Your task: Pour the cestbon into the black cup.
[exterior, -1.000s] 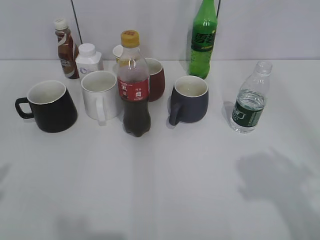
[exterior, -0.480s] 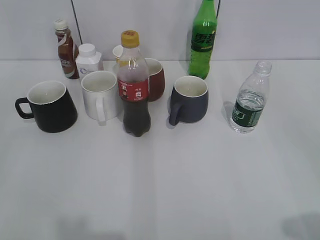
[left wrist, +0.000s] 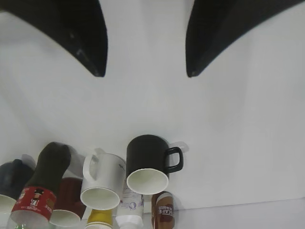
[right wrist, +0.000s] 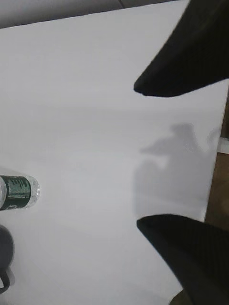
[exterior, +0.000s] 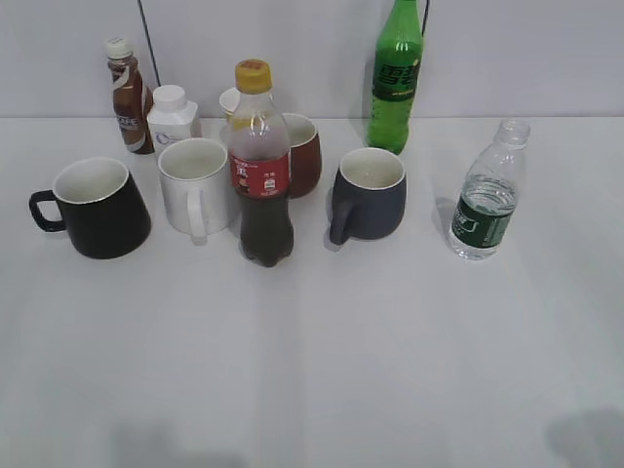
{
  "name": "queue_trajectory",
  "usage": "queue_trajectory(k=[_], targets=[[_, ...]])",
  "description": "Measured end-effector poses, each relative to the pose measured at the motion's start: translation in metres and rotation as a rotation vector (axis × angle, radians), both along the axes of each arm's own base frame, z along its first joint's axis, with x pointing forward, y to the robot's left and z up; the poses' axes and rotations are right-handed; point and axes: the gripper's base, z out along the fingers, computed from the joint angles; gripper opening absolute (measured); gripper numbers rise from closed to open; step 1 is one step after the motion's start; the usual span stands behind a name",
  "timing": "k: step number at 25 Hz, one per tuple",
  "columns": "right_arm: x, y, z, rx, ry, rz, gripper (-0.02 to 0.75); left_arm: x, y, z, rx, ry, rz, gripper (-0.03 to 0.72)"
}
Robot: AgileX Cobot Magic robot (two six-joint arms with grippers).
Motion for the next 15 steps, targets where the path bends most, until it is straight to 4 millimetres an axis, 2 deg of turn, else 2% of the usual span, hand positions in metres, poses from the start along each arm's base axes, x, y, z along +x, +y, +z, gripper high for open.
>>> queue_trajectory(k=[6, 11, 12, 15], targets=[[0.0, 0.0, 0.0, 0.0, 0.0, 0.0, 0.591, 0.0, 0.0, 0.0, -0.003, -0.004, 0.024, 0.396], [0.0, 0.0, 0.0, 0.0, 0.0, 0.0, 0.591, -0.002, -0.001, 0.0, -0.003, -0.004, 0.189, 0.393], [-0.006, -0.004, -0.002, 0.002, -0.164, -0.18, 0.591, -0.003, -0.001, 0.0, -0.004, -0.01, 0.231, 0.393], [-0.018, -0.006, -0.002, 0.011, -0.236, -0.22, 0.591, -0.007, -0.001, 0.0, -0.007, -0.031, 0.272, 0.389]])
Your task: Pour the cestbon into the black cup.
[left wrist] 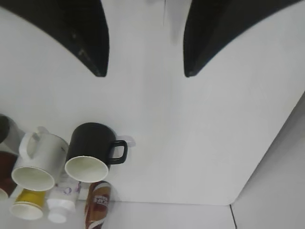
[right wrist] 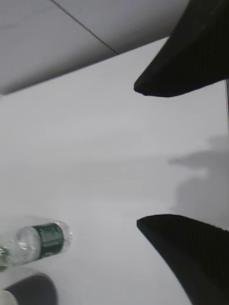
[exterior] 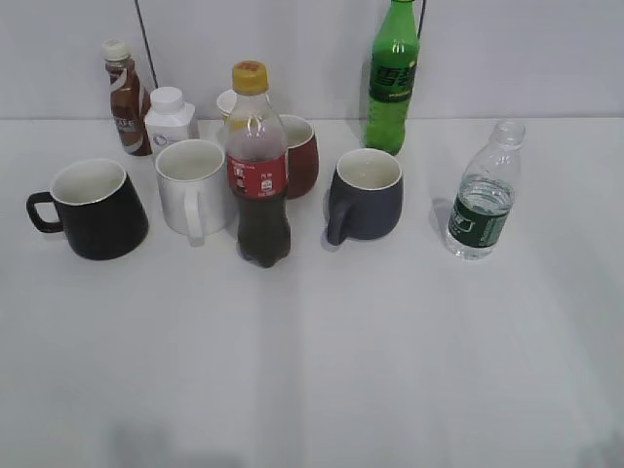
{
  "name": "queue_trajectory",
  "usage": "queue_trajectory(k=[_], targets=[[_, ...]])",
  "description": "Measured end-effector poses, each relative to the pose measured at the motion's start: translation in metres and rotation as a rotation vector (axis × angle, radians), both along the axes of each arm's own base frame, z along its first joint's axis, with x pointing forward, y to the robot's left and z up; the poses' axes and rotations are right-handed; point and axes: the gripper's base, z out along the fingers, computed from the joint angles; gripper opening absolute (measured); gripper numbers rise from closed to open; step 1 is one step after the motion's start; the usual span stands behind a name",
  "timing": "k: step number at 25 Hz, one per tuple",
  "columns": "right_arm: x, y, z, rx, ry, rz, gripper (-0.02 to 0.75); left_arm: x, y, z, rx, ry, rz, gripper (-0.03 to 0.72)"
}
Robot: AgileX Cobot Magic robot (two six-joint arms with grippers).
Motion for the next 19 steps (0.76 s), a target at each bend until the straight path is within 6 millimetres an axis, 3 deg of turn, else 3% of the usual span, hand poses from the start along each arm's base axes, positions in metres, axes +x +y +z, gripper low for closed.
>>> queue_trajectory(k=[19], targets=[[-0.0019, -0.0007, 0.0001, -0.006, -0.012, -0.017, 0.59, -0.0005, -0.0003, 0.0, -0.003, -0.004, -0.001, 0.336]])
